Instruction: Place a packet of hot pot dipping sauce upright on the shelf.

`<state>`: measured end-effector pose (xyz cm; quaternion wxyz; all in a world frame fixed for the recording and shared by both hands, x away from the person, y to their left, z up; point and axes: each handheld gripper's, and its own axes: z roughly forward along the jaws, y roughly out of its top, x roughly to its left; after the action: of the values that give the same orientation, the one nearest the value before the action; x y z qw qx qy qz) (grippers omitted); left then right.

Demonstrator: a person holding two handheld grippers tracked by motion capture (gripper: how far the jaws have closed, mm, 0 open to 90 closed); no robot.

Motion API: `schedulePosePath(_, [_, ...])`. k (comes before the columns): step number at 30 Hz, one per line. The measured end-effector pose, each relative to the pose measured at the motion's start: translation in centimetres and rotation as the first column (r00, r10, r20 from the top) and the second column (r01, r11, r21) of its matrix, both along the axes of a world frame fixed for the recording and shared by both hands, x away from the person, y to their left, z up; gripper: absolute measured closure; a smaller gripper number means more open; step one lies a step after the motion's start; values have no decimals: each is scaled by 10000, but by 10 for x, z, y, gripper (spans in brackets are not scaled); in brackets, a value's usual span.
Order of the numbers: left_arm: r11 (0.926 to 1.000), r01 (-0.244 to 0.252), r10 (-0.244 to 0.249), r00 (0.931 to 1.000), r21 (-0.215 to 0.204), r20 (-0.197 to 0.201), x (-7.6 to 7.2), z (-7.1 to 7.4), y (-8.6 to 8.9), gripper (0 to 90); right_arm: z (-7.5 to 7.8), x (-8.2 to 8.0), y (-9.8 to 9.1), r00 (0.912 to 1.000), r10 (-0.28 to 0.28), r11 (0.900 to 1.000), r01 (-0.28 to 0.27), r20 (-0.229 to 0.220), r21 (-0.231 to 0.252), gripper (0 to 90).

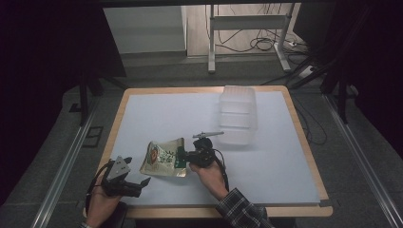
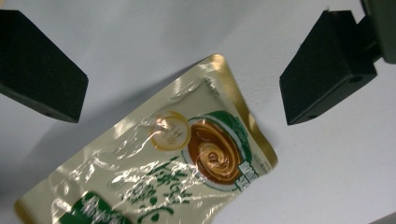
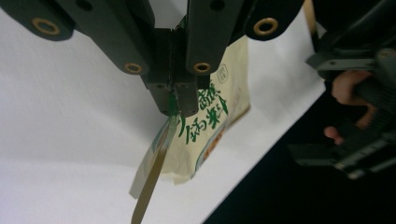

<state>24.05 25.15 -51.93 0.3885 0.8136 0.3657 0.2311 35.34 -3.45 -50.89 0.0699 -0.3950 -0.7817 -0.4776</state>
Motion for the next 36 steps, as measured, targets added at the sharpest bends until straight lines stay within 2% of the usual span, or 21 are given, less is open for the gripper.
schedulePosePath(1, [10000, -5, 5, 10000, -15, -1, 0, 0, 0, 9, 9, 1, -1, 9999, 128, 9999, -128, 82, 60, 895])
schedulePosePath(7, [10000, -45, 45, 10000, -24, 36, 0, 0, 0, 9, 35, 2, -1, 9980, 494, 9986, -502, 397, 191, 896])
schedulePosePath(8, [10000, -45, 45, 10000, -24, 36, 0, 0, 0, 8, 35, 2, -1, 9980, 494, 9986, -502, 397, 191, 896])
schedulePosePath(9, [10000, -63, 63, 10000, -27, 45, 0, 0, 1, 8, 44, 2, -1, 9962, 671, 9976, -680, 547, 147, 896])
schedulePosePath(10, [10000, -63, 63, 10000, -27, 45, 0, 0, 1, 8, 44, 2, -1, 9962, 671, 9976, -680, 547, 147, 896])
schedulePosePath(13, [10000, -59, 60, 10000, -27, 42, 0, 0, 1, 8, 57, 0, 2, 9926, 881, 9961, -881, 830, -28, 895])
schedulePosePath(14, [10000, -58, 58, 10000, -21, 45, 0, 0, 0, 8, 65, -1, 4, 9898, 1031, 9947, -1020, 988, -153, 896])
schedulePosePath(16, [10000, -53, 53, 10000, -16, 54, 0, 1, 0, 8, 69, -2, 5, 9873, 1120, 9937, -1101, 1125, -231, 896])
schedulePosePath(19, [10000, -57, 57, 10000, -11, 76, 0, 1, 1, 8, 84, -5, 7, 9779, 1470, 9888, -1417, 1484, -461, 897])
schedulePosePath(21, [9999, -108, 109, 9998, -92, 152, 0, 1, 1, 8, 90, -6, 8, 9710, 1609, 9863, -1514, 1768, -659, 897])
schedulePosePath(22, [9999, -108, 109, 9998, -92, 152, 0, 1, 1, 8, 90, -6, 8, 9710, 1609, 9863, -1514, 1768, -659, 897])
schedulePosePath(24, [9997, -129, 134, 9997, -223, 213, -1, 2, 2, 8, 99, -7, 8, 9629, 1734, 9832, -1572, 2067, -924, 897])
schedulePosePath(25, [9995, -142, 149, 9996, -277, 236, -1, 3, 3, 8, 99, -7, 8, 9629, 1734, 9832, -1572, 2067, -924, 897])
schedulePosePath(28, [9988, -185, 198, 9994, -459, 277, -1, 4, 5, 6, 109, -5, 4, 9502, 1911, 9779, -1627, 2460, -1313, 897])
schedulePosePath(31, [9989, -182, 194, 9994, -440, 274, -1, 4, 5, 5, 114, -3, 0, 9463, 1925, 9763, -1581, 2597, -1479, 897])
schedulePosePath(36, [9990, -162, 174, 9994, -420, 299, -1, 4, 4, 3, 124, 7, -13, 9447, 1895, 9733, -1448, 2677, -1782, 896])
